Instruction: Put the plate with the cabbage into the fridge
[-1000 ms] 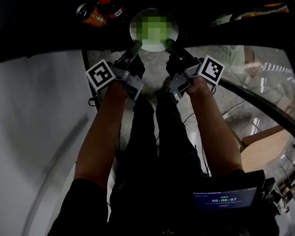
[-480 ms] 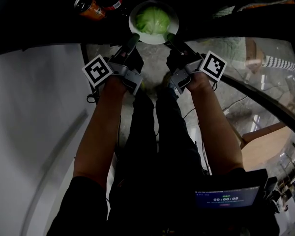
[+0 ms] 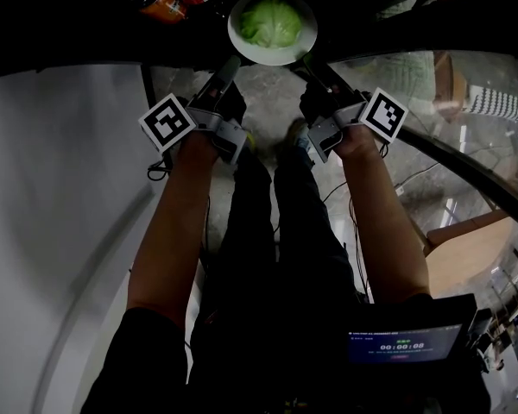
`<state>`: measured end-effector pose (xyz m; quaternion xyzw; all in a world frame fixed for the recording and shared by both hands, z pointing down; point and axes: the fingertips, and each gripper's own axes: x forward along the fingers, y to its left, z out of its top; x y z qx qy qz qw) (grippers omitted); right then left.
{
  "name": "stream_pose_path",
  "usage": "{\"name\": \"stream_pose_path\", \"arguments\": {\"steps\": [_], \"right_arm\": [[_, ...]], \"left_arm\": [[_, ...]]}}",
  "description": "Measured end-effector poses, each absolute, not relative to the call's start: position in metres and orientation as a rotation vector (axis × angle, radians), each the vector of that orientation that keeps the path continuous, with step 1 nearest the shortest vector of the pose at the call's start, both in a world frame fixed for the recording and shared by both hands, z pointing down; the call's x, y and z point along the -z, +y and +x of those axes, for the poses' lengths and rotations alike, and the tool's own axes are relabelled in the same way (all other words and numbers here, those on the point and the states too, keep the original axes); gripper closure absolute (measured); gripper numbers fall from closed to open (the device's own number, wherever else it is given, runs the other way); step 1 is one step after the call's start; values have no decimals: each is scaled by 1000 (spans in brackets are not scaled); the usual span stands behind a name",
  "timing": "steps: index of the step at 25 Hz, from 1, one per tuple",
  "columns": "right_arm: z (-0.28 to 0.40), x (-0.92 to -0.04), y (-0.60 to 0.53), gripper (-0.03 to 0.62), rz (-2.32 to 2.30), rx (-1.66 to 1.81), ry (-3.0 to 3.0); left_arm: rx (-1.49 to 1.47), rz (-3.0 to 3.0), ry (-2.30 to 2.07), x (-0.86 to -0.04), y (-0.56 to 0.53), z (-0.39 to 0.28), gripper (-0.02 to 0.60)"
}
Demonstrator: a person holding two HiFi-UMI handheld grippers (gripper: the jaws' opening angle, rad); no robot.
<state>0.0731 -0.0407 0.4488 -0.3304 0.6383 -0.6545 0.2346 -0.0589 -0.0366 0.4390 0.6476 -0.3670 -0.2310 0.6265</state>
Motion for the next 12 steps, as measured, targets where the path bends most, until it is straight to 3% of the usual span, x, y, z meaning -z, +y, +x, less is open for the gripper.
{"name": "stream_pose_path", "arguments": {"steps": [12], "right_arm": [[76,-423,-25,589,-1270,1397,2347]], "left_arm": [[27,2013,-1161,-409,-27,-50,571]]}}
